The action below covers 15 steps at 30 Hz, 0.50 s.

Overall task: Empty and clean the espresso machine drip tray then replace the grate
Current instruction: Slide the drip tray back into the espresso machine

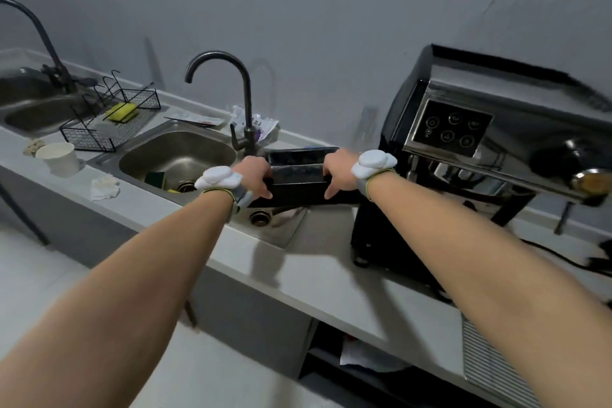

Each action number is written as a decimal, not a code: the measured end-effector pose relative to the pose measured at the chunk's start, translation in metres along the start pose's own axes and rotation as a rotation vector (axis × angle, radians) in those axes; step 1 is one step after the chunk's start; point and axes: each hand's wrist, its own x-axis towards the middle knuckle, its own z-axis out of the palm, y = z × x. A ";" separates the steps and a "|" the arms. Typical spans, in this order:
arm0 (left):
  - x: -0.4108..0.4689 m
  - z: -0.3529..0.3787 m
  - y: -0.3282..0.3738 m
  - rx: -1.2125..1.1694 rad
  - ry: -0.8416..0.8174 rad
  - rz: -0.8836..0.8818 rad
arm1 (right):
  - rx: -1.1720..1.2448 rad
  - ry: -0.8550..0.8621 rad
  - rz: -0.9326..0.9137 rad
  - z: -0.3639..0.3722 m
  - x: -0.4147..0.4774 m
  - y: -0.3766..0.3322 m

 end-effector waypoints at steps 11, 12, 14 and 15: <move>-0.025 0.036 0.129 0.201 -0.145 0.165 | 0.164 -0.116 0.099 0.058 -0.116 0.090; -0.025 0.042 0.140 0.197 -0.160 0.170 | 0.161 -0.114 0.117 0.065 -0.125 0.101; -0.024 0.049 0.166 0.228 -0.162 0.191 | 0.185 -0.110 0.154 0.079 -0.139 0.122; -0.024 0.052 0.179 0.242 -0.159 0.206 | 0.214 -0.114 0.177 0.084 -0.145 0.133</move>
